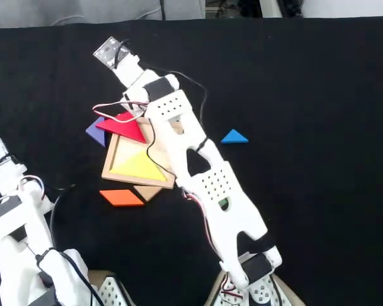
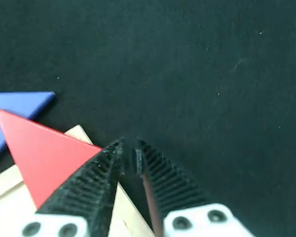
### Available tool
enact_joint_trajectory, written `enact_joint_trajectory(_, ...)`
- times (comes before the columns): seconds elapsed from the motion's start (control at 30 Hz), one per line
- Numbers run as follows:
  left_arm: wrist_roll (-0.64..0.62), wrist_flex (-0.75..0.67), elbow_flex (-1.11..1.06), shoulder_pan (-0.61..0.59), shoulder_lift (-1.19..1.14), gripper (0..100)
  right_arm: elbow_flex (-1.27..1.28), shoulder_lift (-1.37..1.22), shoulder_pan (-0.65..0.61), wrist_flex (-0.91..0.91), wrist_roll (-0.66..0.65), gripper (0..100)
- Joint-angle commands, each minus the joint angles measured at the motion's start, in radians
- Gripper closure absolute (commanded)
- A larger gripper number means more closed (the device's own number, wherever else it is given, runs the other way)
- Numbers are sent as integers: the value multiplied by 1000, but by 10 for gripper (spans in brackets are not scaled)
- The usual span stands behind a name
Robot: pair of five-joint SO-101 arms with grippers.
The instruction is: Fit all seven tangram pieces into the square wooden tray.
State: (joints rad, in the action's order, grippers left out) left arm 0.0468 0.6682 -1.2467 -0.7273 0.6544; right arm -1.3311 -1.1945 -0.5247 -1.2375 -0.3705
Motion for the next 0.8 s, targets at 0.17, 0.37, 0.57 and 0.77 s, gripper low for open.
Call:
enact_joint_trajectory(0.17,9,-18,5,16,21,967,-76,-38,-37,81,-35,987)
enact_joint_trajectory(0.37,9,-18,5,16,21,967,-73,-67,-52,83,-35,987)
enact_joint_trajectory(0.57,9,-18,5,16,21,967,-71,-79,-40,72,-35,987)
enact_joint_trajectory(0.77,9,-18,5,16,21,967,-44,-77,-5,74,-35,987)
